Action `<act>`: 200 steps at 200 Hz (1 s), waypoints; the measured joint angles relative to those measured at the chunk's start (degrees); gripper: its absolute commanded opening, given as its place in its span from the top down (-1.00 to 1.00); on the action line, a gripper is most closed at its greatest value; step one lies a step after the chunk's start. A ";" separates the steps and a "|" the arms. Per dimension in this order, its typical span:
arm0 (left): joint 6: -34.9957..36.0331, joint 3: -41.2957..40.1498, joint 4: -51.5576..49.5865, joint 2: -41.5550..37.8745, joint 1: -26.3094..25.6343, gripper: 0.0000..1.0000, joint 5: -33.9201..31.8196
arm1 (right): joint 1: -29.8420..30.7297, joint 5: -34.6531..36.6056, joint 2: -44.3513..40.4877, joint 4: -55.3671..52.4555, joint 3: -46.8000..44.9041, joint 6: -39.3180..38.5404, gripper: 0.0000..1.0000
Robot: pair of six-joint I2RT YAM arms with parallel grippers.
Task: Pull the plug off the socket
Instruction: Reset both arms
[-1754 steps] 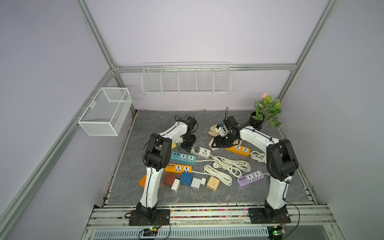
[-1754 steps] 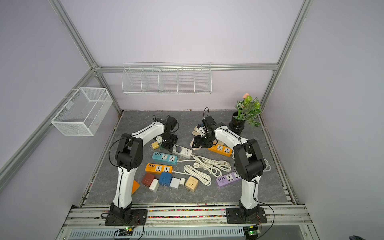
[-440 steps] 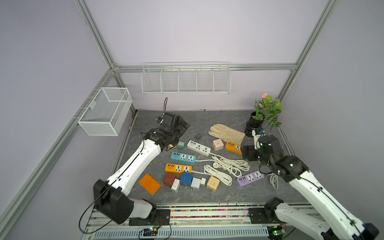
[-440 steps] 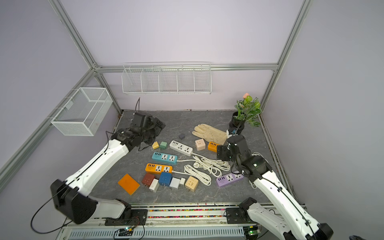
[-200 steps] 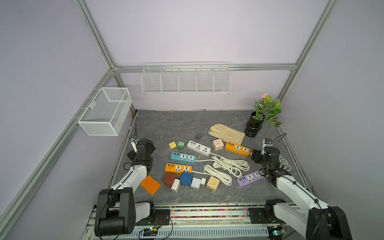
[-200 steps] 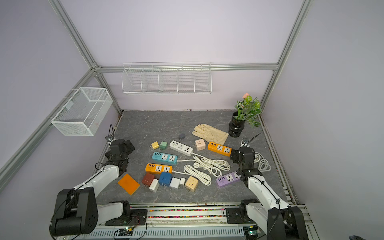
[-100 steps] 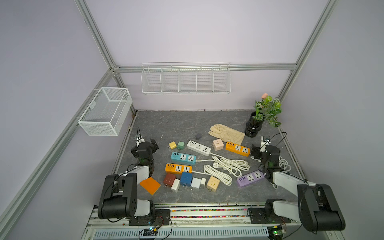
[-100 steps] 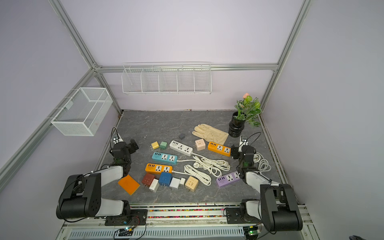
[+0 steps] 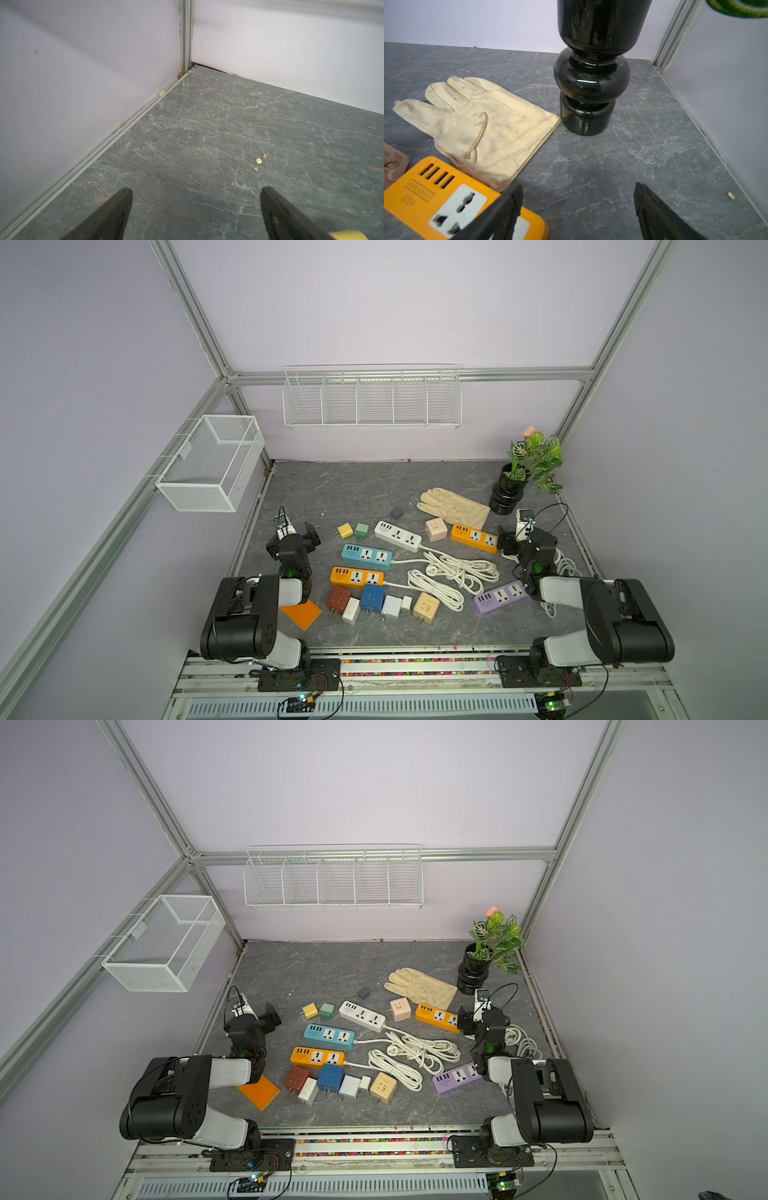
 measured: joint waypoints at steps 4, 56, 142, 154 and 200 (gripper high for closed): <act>0.04 0.22 -0.17 0.00 0.00 -0.99 0.07 | 0.00 0.00 0.59 0.33 0.02 -0.02 -0.78; 1.01 3.26 -3.15 0.00 -0.15 -0.99 1.49 | -0.02 0.46 2.08 -0.33 1.14 0.07 -0.78; 1.07 3.28 -4.50 0.02 -0.31 -0.99 1.49 | -0.57 0.46 2.10 -1.51 2.40 0.28 -0.78; 1.27 3.37 -4.76 0.02 -0.61 -0.99 1.44 | -0.59 0.46 2.10 -1.62 2.40 0.26 -0.78; 1.90 3.63 -5.40 0.02 -1.07 -0.99 1.44 | -0.59 0.44 2.10 -1.86 2.40 0.26 -0.78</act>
